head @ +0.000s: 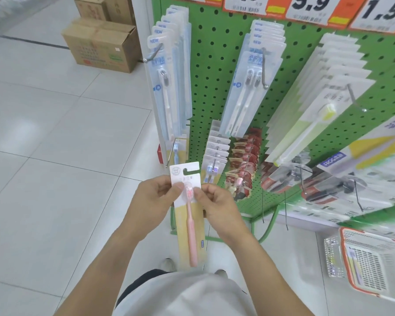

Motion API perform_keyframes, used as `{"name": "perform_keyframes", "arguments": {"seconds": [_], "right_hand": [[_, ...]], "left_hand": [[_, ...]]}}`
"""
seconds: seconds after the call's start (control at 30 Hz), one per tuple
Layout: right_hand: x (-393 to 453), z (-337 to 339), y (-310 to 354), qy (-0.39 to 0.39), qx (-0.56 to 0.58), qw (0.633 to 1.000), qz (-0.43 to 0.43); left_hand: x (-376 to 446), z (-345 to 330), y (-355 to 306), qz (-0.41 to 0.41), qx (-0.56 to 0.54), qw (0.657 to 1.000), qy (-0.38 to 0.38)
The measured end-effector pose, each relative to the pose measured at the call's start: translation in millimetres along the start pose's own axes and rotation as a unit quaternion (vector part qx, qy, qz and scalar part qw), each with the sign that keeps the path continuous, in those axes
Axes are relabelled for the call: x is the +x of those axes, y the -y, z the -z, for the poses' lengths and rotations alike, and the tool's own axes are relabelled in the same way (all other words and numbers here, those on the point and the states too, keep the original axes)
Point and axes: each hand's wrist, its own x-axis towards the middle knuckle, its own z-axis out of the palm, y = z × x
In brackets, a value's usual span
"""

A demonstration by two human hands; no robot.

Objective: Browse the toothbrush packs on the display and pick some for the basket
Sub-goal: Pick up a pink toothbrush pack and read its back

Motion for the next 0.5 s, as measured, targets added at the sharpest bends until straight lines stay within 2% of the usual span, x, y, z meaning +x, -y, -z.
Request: {"name": "perform_keyframes", "arguments": {"seconds": [0.07, 0.17, 0.4, 0.5], "right_hand": [[-7, 10, 6, -0.009, 0.019, 1.0, -0.004], [-16, 25, 13, -0.019, 0.039, 0.999, -0.01], [-30, 55, 22, 0.046, 0.029, 0.998, 0.016], [-28, 66, 16, 0.046, 0.0, 0.999, 0.027]], "left_hand": [[-3, -9, -1, 0.009, 0.011, 1.0, 0.023], [-5, -26, -5, 0.015, -0.005, 1.0, 0.015], [-6, -50, -12, 0.012, -0.051, 0.999, 0.009], [-6, -58, -13, 0.022, -0.088, 0.996, -0.002]]}}
